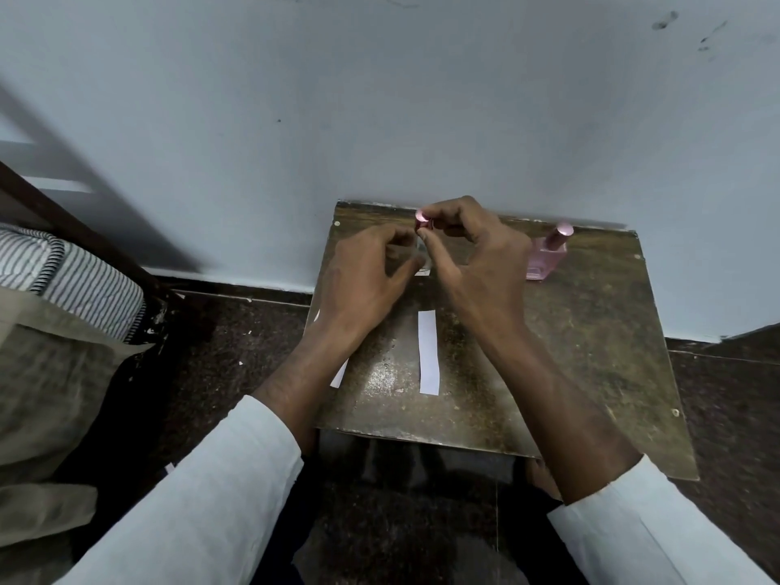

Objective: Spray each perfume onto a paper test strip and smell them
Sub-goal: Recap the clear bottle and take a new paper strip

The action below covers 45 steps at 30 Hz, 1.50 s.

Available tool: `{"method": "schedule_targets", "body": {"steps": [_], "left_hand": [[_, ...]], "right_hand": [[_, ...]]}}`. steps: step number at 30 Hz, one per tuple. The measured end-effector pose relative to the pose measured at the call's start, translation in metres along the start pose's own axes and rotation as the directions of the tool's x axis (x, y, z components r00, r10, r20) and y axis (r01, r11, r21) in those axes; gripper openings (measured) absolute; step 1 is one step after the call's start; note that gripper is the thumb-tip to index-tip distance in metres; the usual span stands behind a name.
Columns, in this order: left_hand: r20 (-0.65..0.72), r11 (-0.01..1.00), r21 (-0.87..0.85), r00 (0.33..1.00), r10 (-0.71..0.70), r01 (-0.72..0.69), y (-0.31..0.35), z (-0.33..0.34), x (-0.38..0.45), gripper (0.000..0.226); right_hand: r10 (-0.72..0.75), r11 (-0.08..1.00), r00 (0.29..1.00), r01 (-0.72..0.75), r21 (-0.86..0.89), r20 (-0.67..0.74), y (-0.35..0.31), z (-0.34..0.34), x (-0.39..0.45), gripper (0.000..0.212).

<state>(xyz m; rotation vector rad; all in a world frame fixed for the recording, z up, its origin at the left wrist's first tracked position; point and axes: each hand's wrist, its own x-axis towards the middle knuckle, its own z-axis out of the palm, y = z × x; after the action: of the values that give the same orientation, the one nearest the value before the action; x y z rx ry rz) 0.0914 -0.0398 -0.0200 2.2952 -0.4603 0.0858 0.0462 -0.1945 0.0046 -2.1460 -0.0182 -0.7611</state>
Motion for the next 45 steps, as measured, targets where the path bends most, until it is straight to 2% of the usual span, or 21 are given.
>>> {"method": "schedule_targets", "body": {"steps": [3, 11, 17, 19, 21, 23, 26, 29, 31, 38, 45], "left_hand": [[0.011, 1.0, 0.0, 1.0, -0.019, 0.019, 0.001, 0.0, 0.002, 0.031], [0.031, 1.0, 0.001, 0.999, -0.025, 0.025, -0.002, 0.001, 0.001, 0.032], [0.052, 1.0, -0.023, 0.998, 0.018, -0.017, -0.01, 0.001, 0.002, 0.038], [0.089, 1.0, -0.005, 0.996, -0.009, 0.009, -0.016, -0.003, 0.0, 0.036], [0.157, 1.0, 0.025, 0.987, -0.019, 0.016, -0.021, -0.007, -0.003, 0.024], [0.253, 0.997, 0.071, 0.967, 0.009, -0.028, -0.022, -0.012, -0.006, 0.012], [0.331, 0.982, 0.153, 0.942, 0.051, -0.107, -0.017, -0.016, -0.013, 0.012], [0.325, 0.959, 0.23, 0.942, 0.085, -0.166, -0.014, -0.016, -0.018, 0.019], [0.306, 0.953, 0.257, 0.949, 0.076, -0.159, -0.014, -0.014, -0.02, 0.021], [0.285, 0.945, 0.295, 0.957, 0.054, -0.141, -0.012, -0.005, -0.021, 0.019], [0.282, 0.94, 0.309, 0.958, 0.056, -0.146, -0.008, -0.002, -0.016, 0.014]], "right_hand": [[-0.023, 0.998, 1.0, 0.023, -0.053, 0.004, 0.001, 0.0, 0.001, 0.017], [0.031, 0.995, 0.998, -0.025, -0.101, 0.059, 0.011, 0.003, -0.004, 0.015], [0.033, 0.992, 0.996, -0.023, -0.122, 0.08, 0.01, 0.004, -0.002, 0.014], [0.035, 0.991, 0.996, -0.024, -0.131, 0.084, 0.008, 0.002, -0.001, 0.016], [0.045, 0.99, 0.995, -0.032, -0.14, 0.091, 0.006, 0.0, -0.001, 0.021], [0.044, 0.987, 0.995, -0.029, -0.161, 0.093, 0.003, -0.003, 0.0, 0.031], [0.037, 0.977, 0.987, -0.003, -0.215, 0.154, 0.002, -0.003, -0.001, 0.047], [0.077, 0.965, 0.966, -0.01, -0.263, 0.245, 0.006, 0.0, -0.003, 0.058], [0.094, 0.964, 0.962, -0.023, -0.265, 0.258, 0.009, 0.003, -0.005, 0.058], [0.122, 0.972, 0.964, -0.069, -0.224, 0.235, 0.012, 0.005, -0.004, 0.053], [0.111, 0.976, 0.984, -0.083, -0.199, 0.138, 0.003, -0.005, 0.005, 0.048]]}}
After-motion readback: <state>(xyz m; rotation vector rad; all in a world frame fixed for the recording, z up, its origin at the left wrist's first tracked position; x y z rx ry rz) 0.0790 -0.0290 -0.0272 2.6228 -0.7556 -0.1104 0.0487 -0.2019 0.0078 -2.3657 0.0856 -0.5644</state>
